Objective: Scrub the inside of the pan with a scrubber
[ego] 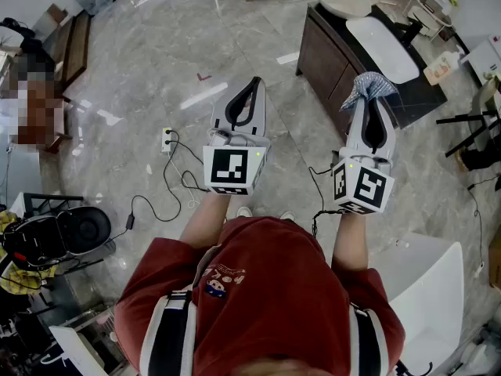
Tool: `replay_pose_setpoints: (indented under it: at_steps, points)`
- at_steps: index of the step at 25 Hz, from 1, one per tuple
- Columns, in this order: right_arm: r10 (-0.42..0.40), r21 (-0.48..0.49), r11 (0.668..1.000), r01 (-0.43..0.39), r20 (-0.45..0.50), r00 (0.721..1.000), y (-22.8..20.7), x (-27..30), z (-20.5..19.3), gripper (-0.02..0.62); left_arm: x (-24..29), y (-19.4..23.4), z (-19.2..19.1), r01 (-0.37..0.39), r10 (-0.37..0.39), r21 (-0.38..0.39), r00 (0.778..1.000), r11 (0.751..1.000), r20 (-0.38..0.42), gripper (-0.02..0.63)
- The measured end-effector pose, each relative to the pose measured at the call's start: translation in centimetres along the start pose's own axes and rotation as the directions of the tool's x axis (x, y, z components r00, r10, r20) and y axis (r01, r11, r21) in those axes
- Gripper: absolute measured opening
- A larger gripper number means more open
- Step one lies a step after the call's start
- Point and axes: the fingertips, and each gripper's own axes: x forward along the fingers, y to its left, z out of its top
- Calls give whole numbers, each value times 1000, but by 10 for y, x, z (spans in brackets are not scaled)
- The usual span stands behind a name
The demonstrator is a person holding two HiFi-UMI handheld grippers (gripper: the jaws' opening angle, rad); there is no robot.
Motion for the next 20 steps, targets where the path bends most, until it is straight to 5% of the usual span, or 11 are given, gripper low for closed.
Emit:
replay_pose_setpoints:
  at_steps: [20]
  points:
    - [51,30,998,-49,-41,998,-54,-25,-31,72,2,-68,-32,-25,24,-11,995,1000,-93,6]
